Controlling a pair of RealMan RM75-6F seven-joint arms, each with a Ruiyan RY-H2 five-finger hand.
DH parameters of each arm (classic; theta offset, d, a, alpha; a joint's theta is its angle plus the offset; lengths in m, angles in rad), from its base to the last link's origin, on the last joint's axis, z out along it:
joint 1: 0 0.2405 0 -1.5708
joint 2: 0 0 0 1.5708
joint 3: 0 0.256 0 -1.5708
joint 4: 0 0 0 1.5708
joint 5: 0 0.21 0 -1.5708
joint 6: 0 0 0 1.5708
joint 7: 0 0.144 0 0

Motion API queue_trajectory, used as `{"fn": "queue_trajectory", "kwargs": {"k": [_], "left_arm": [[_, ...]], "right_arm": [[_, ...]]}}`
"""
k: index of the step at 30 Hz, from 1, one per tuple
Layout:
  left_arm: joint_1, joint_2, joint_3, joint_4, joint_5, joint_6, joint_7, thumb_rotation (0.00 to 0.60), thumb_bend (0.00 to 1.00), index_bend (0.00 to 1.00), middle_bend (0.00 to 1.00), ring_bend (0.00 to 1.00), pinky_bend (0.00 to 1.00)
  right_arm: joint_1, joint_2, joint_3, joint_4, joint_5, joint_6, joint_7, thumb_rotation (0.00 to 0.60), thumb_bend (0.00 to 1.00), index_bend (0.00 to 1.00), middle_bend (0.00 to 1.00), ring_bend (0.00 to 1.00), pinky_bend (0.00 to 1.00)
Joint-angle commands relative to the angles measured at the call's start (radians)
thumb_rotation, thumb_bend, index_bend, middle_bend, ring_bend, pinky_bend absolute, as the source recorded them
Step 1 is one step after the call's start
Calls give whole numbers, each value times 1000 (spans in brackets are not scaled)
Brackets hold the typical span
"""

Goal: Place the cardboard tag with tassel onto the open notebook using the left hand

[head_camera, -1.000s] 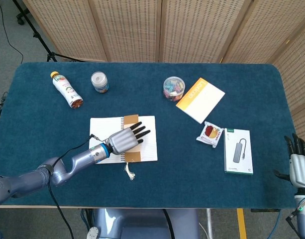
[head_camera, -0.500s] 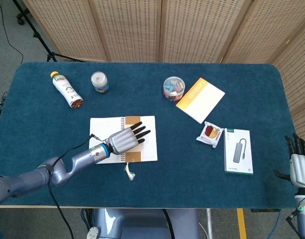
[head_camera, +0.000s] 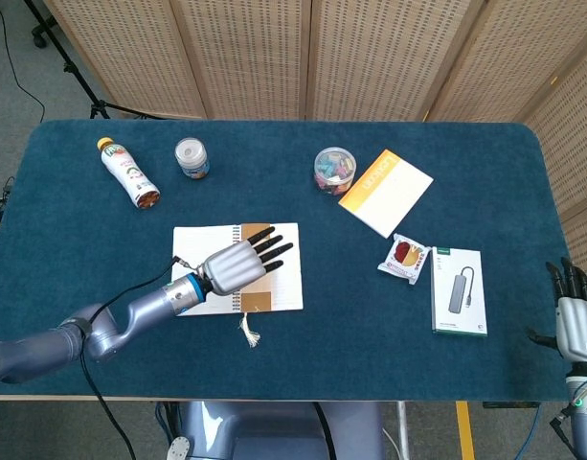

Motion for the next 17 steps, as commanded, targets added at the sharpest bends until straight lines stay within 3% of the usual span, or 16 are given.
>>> {"fn": "queue_trajectory", "kwargs": {"k": [1,4,9,11,17], "left_arm": [[111,128,-30,-185,-91,119,13,600,64,88,0,0,0],[212,205,-26,-302,-151,222,34,600,3,9,0,0,0],[456,293,26,-416,-242,479,19,600,0,0,0,0,0],[574,308,63,-421,-257,599,-25,600,0,0,0,0,0],[765,291,95,-357,-305,730,-183,600,0,0,0,0,0]], "right_arm": [[-5,3,-5,-3,-21,16,12,600,0,26,0,0,0],[-10,4,-7,-4,-55,44,34,600,0,26,0,0,0],[-20,1,-18,-2,-126,100,66,600,0,26,0,0,0],[-24,3,-25,-5,-150,115,72,600,0,26,0,0,0],[-30,9,-33,-16,-180,133,86,600,0,26,0,0,0]]}}
